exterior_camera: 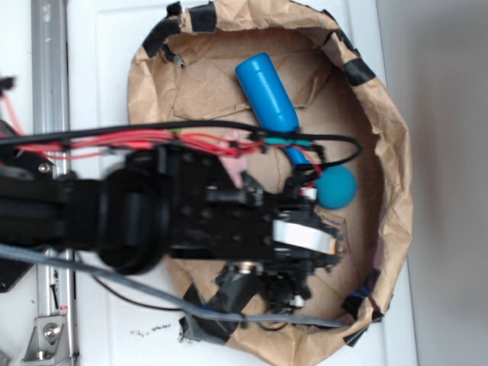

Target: Grab the wood chip.

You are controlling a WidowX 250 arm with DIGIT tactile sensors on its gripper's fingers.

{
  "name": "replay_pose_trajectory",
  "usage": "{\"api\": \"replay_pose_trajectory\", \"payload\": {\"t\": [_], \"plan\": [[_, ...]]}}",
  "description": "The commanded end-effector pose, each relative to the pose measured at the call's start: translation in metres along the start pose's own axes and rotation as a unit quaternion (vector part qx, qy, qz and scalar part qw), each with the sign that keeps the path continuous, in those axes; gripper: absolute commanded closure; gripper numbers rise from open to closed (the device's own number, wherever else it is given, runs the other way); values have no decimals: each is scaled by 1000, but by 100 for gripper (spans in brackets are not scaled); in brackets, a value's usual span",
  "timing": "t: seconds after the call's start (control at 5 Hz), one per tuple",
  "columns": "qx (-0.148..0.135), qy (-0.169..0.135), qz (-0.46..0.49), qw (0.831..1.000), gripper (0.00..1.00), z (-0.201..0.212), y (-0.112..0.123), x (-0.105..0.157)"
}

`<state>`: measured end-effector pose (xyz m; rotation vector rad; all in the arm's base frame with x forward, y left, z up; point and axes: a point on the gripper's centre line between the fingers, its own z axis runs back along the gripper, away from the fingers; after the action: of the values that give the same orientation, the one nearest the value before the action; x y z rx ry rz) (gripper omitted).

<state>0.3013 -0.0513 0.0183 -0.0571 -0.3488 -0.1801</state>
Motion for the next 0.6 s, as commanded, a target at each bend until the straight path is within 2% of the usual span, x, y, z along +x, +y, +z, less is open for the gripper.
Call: {"api": "replay_pose_trajectory", "payload": {"t": [0.0,0.2,0.4], "plan": [[1,3,-3,1000,100,-3,-9,11],[6,2,5,1000,100,9,-4,10],[40,11,-6,999,100,33,4,13]]}}
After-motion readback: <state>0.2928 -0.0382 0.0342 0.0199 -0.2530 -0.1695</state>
